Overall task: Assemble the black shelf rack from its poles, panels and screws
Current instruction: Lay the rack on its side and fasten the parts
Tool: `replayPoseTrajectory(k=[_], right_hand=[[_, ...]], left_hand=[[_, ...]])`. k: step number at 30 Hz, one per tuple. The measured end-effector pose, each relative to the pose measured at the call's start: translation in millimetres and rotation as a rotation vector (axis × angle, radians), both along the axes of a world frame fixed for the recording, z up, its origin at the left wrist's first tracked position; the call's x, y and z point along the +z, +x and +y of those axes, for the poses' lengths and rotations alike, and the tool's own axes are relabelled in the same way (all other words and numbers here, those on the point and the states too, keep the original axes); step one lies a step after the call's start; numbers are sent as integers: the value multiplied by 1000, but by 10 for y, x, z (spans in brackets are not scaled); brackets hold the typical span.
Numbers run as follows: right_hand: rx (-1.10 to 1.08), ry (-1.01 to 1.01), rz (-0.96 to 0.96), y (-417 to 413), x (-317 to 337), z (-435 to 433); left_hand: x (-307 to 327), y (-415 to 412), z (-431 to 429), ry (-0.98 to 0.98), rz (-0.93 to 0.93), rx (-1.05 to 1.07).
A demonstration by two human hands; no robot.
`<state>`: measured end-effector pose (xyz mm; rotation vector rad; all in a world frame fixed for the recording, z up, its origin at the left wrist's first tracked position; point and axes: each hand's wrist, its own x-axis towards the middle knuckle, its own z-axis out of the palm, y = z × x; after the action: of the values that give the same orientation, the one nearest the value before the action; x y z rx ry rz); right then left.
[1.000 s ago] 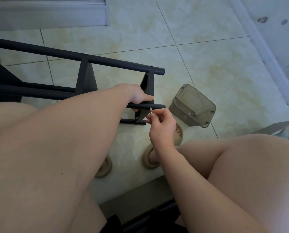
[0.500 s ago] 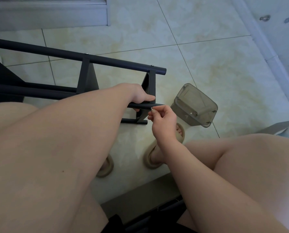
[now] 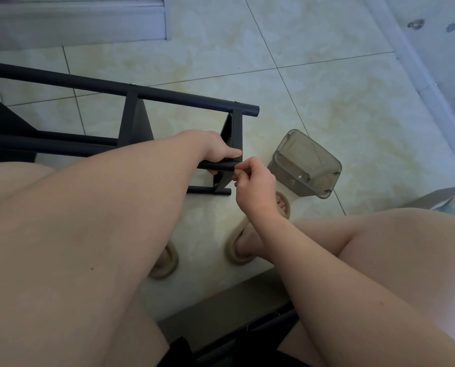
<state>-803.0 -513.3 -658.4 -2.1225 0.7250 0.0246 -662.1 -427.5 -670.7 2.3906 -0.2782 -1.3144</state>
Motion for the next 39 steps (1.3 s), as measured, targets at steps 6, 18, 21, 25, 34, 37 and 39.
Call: replayPoseTrajectory(k=[6,18,21,25,34,37,39], right_hand=[[-90,36,7,30,6,34],[-532,457,-18,121,-44,190],[-524,444,-17,112,-13,202],[-85,-12,35,13,42,104],[-309,145,13,75,-31,170],[-441,252,-24,85,-75,265],[-328,148,-45,38,-74,246]], left_hand=[[-11,30,-13,-10,0,2],[-26,59,-24,24,-14,-41],[-29,55,-22,19,-13,-27],[-41,47,-6,-2,31,9],[-4,31,-13,14,0,6],[-10,32,-6,2,-1,18],[-10,29,-6,1,9,21]])
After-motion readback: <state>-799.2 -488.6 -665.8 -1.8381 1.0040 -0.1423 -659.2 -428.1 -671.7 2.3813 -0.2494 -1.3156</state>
